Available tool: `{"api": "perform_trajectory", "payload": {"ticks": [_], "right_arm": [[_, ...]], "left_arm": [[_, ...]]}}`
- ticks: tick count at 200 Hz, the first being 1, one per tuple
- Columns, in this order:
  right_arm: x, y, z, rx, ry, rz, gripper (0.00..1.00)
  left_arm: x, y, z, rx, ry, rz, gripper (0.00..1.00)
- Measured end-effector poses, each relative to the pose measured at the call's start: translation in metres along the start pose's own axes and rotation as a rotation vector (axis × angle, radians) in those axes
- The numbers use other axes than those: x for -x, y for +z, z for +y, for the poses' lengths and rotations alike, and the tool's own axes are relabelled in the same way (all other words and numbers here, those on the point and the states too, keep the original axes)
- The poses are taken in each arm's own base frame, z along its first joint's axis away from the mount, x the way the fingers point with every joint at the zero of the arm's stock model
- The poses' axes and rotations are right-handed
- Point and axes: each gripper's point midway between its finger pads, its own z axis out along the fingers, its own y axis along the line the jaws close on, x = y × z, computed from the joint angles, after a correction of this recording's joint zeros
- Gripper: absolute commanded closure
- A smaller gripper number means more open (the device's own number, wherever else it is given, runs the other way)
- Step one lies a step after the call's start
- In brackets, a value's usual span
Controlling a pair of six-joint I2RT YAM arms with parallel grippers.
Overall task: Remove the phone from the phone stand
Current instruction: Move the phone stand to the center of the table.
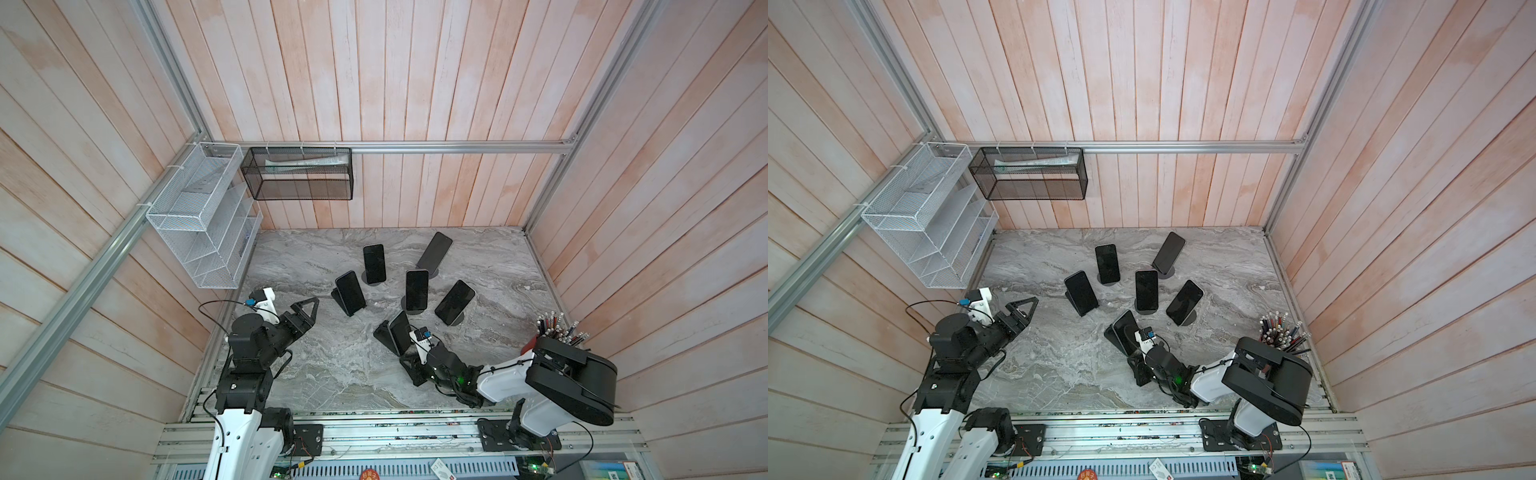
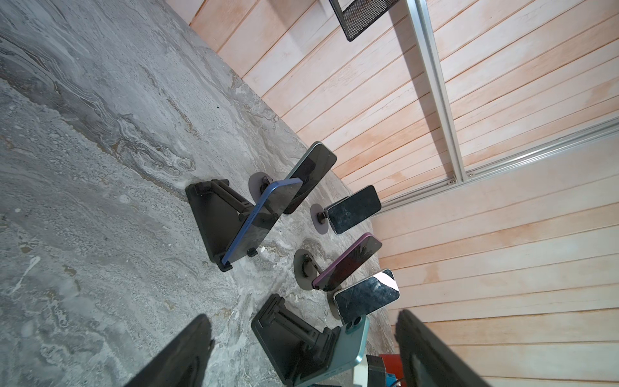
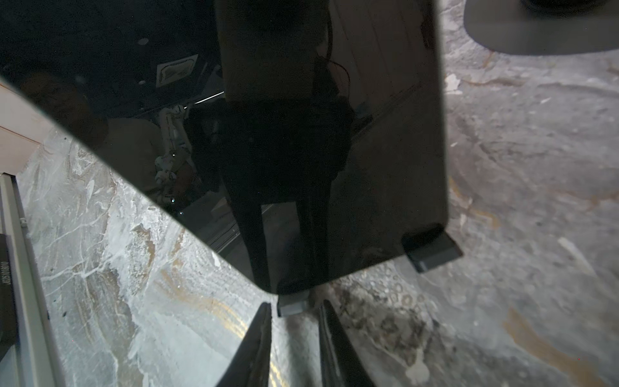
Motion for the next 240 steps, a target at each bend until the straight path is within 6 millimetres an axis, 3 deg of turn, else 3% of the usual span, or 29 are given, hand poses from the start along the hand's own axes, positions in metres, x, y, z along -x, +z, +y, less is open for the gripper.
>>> {"api": "perform_trajectory", "payload": {"ticks": [240], "right_arm": [[0.023, 0.049, 0.027, 0.044, -0.035, -0.024, 0.73]], "left_arm": [[0.009, -0.005, -0.007, 0.013, 0.068, -0.017, 0.09]]}}
